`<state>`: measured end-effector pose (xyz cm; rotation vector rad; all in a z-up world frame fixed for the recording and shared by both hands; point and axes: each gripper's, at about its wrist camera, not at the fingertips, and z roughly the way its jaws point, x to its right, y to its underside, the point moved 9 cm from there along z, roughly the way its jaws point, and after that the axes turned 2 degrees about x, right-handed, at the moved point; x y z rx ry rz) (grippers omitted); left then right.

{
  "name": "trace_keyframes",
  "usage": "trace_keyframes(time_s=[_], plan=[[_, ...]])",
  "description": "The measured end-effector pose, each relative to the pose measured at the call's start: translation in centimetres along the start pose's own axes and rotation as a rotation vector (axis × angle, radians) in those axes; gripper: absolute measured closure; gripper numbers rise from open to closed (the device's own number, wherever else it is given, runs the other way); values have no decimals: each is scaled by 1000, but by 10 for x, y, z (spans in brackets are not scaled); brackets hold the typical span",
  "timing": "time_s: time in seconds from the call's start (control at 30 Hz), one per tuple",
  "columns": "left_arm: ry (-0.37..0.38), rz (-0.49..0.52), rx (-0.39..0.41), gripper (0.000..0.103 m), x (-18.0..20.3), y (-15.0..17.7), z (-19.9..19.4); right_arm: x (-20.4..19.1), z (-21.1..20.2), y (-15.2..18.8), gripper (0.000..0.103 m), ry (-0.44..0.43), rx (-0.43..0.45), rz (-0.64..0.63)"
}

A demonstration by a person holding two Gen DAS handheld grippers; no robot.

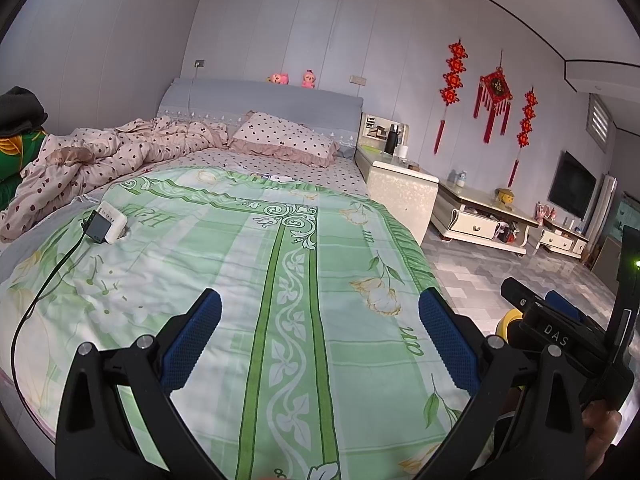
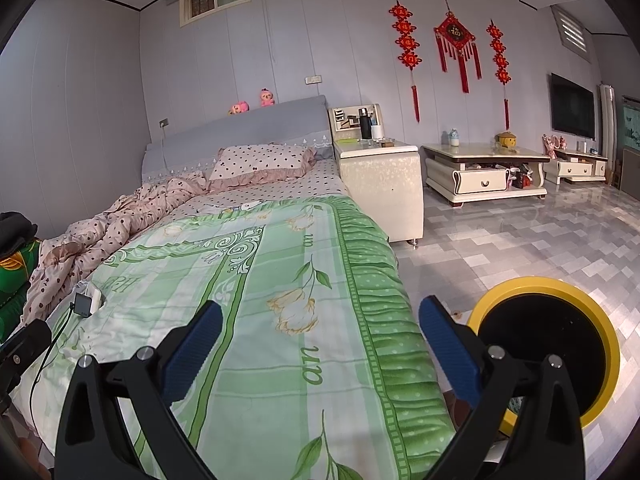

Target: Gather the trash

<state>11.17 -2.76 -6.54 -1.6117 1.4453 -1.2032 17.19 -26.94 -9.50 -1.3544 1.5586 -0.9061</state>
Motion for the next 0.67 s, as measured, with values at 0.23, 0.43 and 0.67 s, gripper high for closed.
trace_keyframes(time_s=[0.23,0.43,0.67], plan=[[-2,3,2,8,-1,2,2,0,0,2,8,-3,-4,0],[2,-7,7,8,-4,3,4,0,0,2,8,-2,-5,2],[6,-12,-1,8,-5,3,5,-1,1,3,8,-3,-10,2]])
